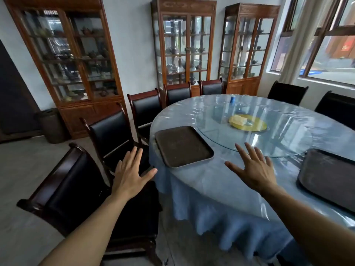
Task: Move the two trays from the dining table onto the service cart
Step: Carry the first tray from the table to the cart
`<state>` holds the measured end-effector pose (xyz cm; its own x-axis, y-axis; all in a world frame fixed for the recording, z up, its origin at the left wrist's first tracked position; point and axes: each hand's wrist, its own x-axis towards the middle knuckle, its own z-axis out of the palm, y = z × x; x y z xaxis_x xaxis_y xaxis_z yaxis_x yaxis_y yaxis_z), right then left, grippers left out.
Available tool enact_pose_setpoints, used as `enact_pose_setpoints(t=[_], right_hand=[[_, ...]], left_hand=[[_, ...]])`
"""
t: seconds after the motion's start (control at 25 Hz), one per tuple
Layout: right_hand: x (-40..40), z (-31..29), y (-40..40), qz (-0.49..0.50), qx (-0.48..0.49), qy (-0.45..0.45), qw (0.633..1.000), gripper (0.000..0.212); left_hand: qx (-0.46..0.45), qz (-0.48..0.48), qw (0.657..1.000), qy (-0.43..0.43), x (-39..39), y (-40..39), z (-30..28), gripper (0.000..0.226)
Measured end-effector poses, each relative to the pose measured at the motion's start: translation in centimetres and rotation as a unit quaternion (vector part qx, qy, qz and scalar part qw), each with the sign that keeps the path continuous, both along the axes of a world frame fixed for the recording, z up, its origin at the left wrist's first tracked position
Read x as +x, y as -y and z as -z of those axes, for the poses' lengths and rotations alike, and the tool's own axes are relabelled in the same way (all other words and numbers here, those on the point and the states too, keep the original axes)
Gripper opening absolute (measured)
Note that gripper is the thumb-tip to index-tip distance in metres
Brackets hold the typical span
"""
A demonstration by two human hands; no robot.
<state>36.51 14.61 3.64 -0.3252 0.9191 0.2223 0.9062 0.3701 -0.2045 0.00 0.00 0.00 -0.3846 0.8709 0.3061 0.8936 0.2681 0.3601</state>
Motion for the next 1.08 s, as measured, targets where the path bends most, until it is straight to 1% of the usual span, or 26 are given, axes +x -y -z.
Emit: enact_pose_setpoints(t=[0.12,0.32,0.6,0.68,0.8,0.92,1.08], right_hand=[[-0.7,0.6,-1.3,0.013,0.003,0.012,1.0,0.091],[-1.4,2.9,-5.6,0.02,-0.02,0.006,1.0,0.087],[-2.6,6.2,-17.2,-0.003,-0.047,-0.001,0.999,0.09],[-2.8,6.6,-20.9,-0.013,-0.068,0.002,0.998,0.09],[-3.4,7.0,-25.7,-0.035,-0.098,0.009,0.995,0.091],[-4.6,7.6,-30.0,-0.052,-0.106,-0.004,0.993,0.087],[-7.2,8.8,-34.4,-0.066,-0.124,-0.002,0.99,0.081]], left_hand=[[-0.027,-0.007,1.0,0.001,-0.7,-1.7,0.6,0.099],[-0.036,0.002,0.999,0.032,-1.6,-6.5,2.2,0.101],[-0.065,-0.037,0.996,0.052,-2.2,-16.1,4.9,0.102],[-0.075,-0.055,0.994,0.058,-1.9,-19.1,5.3,0.102],[-0.081,-0.08,0.99,0.08,-1.8,-23.1,5.5,0.097],[-0.082,-0.102,0.988,0.085,-1.9,-26.0,6.0,0.09],[-0.101,-0.116,0.981,0.116,-3.1,-28.8,7.1,0.085]])
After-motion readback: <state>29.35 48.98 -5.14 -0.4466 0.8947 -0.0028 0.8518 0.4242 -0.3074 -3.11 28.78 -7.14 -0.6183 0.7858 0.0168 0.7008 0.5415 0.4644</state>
